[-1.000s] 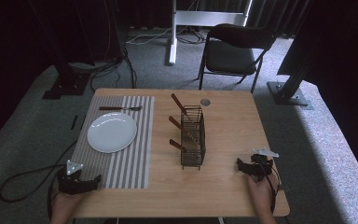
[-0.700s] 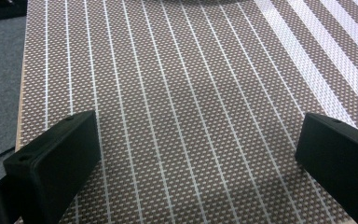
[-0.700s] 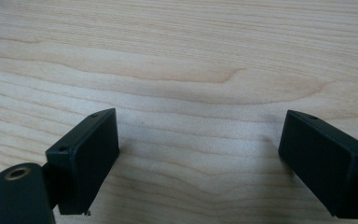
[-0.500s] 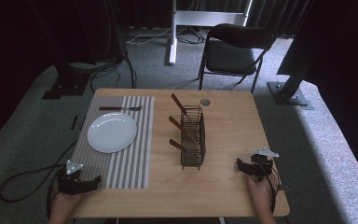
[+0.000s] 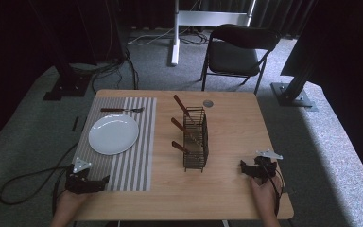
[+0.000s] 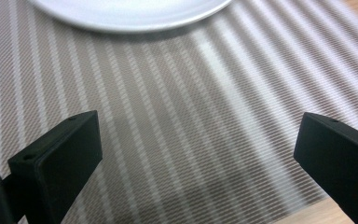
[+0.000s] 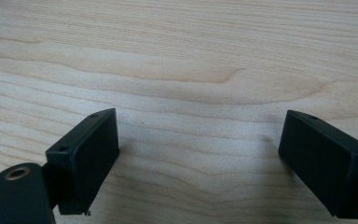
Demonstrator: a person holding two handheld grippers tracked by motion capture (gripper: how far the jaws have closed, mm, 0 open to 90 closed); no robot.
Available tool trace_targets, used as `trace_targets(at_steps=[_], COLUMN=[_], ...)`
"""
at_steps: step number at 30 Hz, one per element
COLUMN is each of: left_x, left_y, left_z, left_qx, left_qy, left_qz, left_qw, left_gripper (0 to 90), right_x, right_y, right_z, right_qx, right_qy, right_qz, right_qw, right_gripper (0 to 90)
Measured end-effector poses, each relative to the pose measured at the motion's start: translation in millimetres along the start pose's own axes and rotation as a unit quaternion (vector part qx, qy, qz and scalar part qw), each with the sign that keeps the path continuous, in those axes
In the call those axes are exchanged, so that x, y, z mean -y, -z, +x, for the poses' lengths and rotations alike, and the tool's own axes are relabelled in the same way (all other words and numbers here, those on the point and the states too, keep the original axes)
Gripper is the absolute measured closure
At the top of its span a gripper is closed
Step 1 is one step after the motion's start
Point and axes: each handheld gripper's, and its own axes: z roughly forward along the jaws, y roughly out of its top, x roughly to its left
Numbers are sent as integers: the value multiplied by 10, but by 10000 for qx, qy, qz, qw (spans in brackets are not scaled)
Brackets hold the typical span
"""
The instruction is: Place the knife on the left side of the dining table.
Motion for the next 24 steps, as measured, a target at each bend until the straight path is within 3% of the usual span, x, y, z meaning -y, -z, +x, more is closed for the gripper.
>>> trace_targets(at_steps=[6,12,20,24], left_x=[-216,-401,-600,-711], left_y=[-9,-74,-155,-181], left_z=[-138,-291,-414,-475], left_qx=[364,537,841,875], left_qy=[-103,-408,-474,-602], left_qz=[-118,-123,-235,-283], left_qw=[9992,9976,9950,9939], left_gripper=[12,11,12,12], right_x=[0,0,0,1], right_y=[0,0,0,-1], right_z=[0,0,0,-1], right_qx=[-2,-2,-1,-2], right_qy=[-1,-5,-2,1], right_qz=[-1,-1,-1,-4], right_qw=[10000,10000,10000,10000], right_gripper=[114,115,115,115])
